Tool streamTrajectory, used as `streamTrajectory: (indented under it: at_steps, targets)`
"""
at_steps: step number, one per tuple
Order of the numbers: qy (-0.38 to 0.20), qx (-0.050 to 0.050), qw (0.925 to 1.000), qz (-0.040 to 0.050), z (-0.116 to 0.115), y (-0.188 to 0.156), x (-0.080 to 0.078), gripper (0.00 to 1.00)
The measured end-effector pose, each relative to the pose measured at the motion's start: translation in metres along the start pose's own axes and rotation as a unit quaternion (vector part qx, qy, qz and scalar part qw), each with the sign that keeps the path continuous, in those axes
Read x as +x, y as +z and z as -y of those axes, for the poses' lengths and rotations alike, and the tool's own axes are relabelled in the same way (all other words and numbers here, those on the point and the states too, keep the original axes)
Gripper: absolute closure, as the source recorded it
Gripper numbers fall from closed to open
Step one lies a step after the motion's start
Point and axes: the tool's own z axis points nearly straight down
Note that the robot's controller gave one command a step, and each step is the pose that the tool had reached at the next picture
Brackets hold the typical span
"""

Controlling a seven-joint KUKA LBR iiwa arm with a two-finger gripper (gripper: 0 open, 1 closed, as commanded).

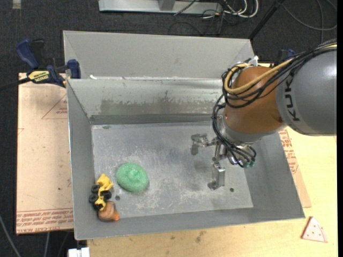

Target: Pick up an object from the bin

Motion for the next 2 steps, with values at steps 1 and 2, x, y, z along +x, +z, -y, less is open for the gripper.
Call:
streamTrajectory:
  at_steps: [1, 2]
  targets:
    - [-0.036, 0.001, 0.9994, 0.0015, -0.026, 0.034, 0.014, 0.0]
    - [-0.095, 0.0, 0.9955, -0.0011, -0.066, 0.029, -0.02, 0.0]
